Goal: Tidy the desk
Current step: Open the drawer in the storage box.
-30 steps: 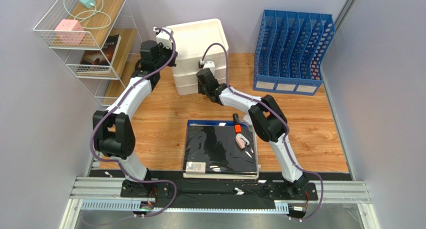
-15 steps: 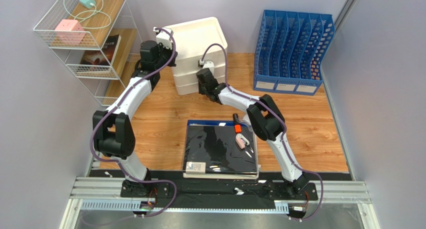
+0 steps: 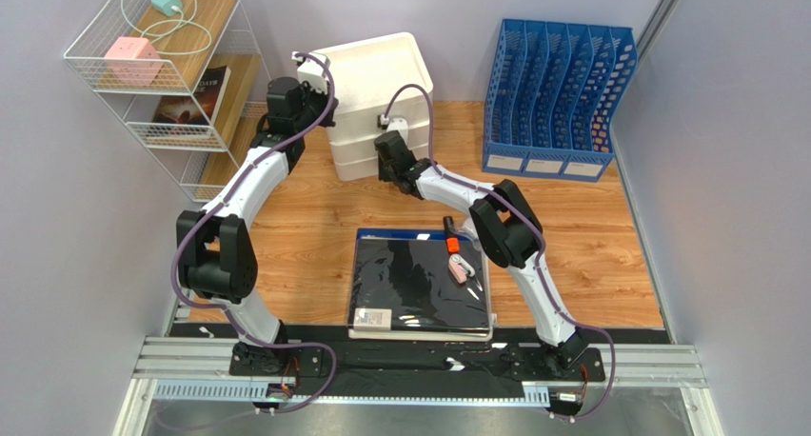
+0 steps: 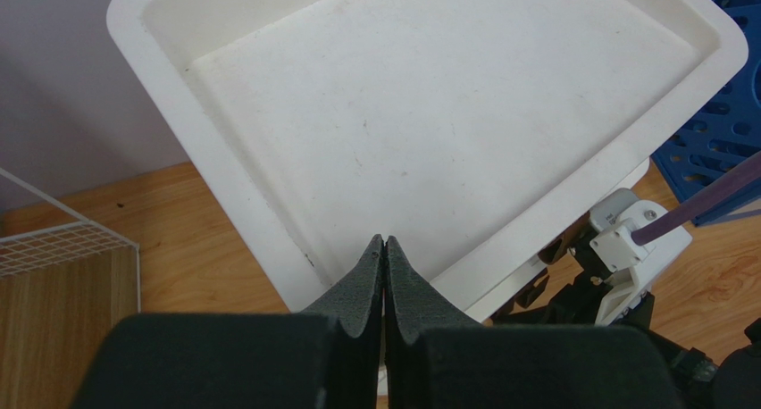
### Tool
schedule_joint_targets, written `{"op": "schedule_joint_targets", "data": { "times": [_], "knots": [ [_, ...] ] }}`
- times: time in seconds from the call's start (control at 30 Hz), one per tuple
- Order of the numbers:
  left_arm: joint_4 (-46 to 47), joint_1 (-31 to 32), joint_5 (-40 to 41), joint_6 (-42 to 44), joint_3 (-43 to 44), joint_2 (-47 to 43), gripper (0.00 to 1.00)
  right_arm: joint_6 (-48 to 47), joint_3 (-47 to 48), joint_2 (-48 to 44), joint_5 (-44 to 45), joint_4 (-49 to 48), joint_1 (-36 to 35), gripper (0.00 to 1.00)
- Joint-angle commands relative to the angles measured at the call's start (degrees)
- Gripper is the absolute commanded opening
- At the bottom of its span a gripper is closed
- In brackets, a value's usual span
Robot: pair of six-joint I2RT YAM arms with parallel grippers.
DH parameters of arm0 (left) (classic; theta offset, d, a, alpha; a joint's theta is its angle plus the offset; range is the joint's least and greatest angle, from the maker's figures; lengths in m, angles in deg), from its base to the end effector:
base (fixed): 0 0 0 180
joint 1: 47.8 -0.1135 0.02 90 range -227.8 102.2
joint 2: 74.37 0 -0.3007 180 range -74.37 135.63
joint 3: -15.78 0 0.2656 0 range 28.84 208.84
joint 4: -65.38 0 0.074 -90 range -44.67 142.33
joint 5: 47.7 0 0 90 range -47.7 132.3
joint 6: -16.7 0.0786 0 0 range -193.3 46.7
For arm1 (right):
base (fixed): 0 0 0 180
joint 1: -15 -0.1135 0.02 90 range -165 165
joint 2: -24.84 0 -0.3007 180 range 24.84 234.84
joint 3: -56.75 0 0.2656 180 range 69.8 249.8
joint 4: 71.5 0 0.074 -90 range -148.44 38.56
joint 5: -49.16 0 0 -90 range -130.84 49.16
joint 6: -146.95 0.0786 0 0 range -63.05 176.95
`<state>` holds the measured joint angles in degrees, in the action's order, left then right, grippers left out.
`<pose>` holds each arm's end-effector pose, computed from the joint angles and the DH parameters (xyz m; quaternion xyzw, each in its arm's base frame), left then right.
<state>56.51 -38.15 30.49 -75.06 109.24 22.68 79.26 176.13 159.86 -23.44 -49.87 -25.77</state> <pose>0.4600 -0.0945 0.3627 0.1176 0.7693 -0.1417 0.6118 0.4751 0.3786 0.1642 -0.0758 0.8850 0.1141 0.4450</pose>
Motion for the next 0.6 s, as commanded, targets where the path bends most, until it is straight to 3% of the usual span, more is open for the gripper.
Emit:
{"op": "schedule_joint_targets", "data": {
  "times": [0.0, 0.27, 0.3, 0.4, 0.57],
  "knots": [
    [-10.43, 0.11, -0.93, 0.44, -2.44, 1.64, 0.00, 1.51, -4.45, -2.74, -0.53, -3.03, 0.87, 0.00],
    [-10.43, 0.11, -0.23, 0.44, -2.27, 2.00, 0.00, 2.57, -14.82, -9.94, 0.16, -6.82, 0.08, 0.00],
    [-10.43, 0.11, -0.23, 0.44, -2.27, 2.00, 0.00, 2.05, -15.00, -10.04, 0.08, -6.91, 0.08, 0.03],
    [-10.60, 0.19, -0.58, 0.70, -2.18, 1.82, 0.00, 0.99, -12.29, -8.91, 0.78, -3.67, 0.08, 0.36],
    [-11.66, 0.28, -0.67, 1.32, -2.26, 1.12, 0.00, 1.51, -14.01, -10.74, 0.87, -3.74, -0.01, 0.42]
  ]
}}
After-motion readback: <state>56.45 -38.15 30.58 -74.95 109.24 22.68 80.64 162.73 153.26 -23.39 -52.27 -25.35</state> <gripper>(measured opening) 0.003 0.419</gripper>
